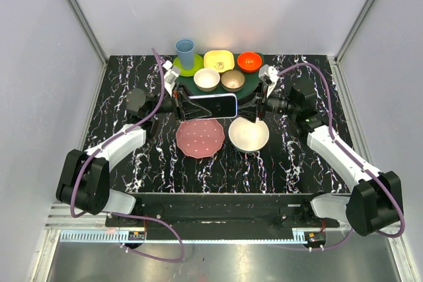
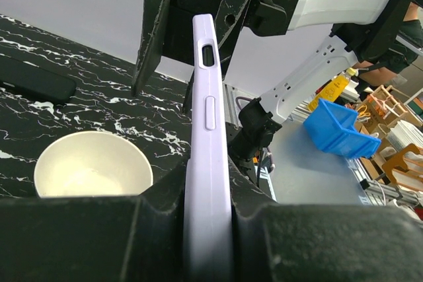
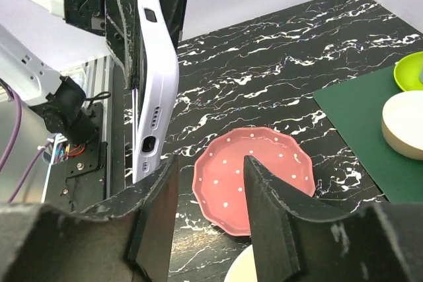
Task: Take the phone out of the phone case
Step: Remove the phone case from the phone.
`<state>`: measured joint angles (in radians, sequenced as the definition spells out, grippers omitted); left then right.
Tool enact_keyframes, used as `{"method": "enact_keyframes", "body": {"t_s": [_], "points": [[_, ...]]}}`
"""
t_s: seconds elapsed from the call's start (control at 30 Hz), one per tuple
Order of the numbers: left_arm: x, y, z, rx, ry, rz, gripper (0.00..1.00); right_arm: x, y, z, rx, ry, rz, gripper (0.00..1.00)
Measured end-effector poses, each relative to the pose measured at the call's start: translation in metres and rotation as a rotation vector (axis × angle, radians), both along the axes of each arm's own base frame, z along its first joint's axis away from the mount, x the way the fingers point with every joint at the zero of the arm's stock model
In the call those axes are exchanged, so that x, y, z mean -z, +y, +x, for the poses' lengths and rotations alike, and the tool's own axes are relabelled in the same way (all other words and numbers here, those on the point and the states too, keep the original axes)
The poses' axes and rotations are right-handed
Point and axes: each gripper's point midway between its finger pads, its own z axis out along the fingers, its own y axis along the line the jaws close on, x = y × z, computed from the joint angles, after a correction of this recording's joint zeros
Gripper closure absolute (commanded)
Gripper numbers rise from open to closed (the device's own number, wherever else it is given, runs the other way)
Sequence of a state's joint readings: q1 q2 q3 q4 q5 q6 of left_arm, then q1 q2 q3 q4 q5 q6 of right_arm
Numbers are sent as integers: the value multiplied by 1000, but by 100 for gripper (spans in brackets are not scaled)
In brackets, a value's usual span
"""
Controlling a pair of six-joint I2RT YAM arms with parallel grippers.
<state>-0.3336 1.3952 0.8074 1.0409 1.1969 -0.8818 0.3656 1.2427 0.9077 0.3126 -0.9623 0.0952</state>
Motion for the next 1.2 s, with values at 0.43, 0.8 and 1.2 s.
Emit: {"method": "enact_keyframes", "body": {"t_s": [0.43,0.8,1.2], "points": [[3,1,-10,55,6,21,100,7,1,-14,-86,-75,-31,46],[1,1,-9,45,10,14,100,16,3,-38,-204,-93,-59,45],[1,1,-9,47,10,14,100,4,4,-44,-228,-115,-19,56]]}}
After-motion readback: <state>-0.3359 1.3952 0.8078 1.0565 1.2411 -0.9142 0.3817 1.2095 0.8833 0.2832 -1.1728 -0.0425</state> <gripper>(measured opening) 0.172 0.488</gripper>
